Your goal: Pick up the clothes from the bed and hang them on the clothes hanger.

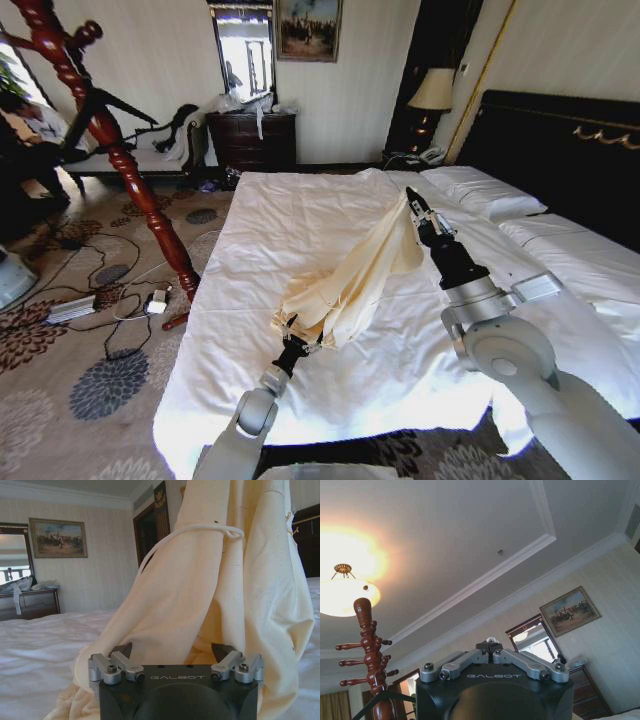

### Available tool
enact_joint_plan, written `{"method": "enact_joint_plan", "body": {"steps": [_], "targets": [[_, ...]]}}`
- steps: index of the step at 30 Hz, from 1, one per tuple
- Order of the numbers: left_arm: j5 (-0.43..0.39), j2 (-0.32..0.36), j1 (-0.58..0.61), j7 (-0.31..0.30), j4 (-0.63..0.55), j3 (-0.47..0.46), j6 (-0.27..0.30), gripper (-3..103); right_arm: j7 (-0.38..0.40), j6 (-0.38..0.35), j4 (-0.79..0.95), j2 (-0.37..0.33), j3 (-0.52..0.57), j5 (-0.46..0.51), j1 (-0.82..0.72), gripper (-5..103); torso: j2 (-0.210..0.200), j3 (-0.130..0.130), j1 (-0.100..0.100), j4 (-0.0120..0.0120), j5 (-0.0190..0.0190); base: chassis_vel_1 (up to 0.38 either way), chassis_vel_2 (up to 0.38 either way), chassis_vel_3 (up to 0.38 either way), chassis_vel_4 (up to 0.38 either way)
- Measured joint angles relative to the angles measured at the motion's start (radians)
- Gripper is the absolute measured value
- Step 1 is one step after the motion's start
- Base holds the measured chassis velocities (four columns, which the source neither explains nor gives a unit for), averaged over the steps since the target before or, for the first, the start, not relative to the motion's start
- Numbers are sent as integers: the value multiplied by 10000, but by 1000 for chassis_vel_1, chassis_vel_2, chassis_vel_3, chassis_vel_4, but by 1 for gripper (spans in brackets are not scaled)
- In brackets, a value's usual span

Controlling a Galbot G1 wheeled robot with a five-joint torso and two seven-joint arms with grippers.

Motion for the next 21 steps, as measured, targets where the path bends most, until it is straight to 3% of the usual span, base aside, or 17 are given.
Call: {"method": "enact_joint_plan", "body": {"steps": [3, 5, 12, 17, 21], "targets": [[6, -2, -37, -29, -25, -4, 0, 76, 0, -2, 0, 81, -22, -12, -2, 0, 1, 0, 0, 0, 0, 0, 0, 0, 0], [6, 1, -43, -39, -63, -4, 0, 76, 0, -2, -6, 104, -33, -20, -2, 0, 0, 0, 0, 0, 0, 0, 0, 0, 0], [-75, 73, 139, -130, -578, -42, 111, 43, 7, -4, -37, 150, -47, -122, -55, 0, 1, 0, 0, 0, 0, 0, 0, 0, 0], [-314, 120, 222, -242, -870, -51, 296, 32, 28, -4, -39, 127, -35, -131, -69, 0, 0, 0, 0, 0, 0, 0, 0, 0, 0], [-481, 233, 387, -241, -1246, -58, 428, 11, 72, -1, -159, 87, -16, -132, 6, 0, 0, 0, 1, 0, -1, 0, 0, 0, 0]]}}
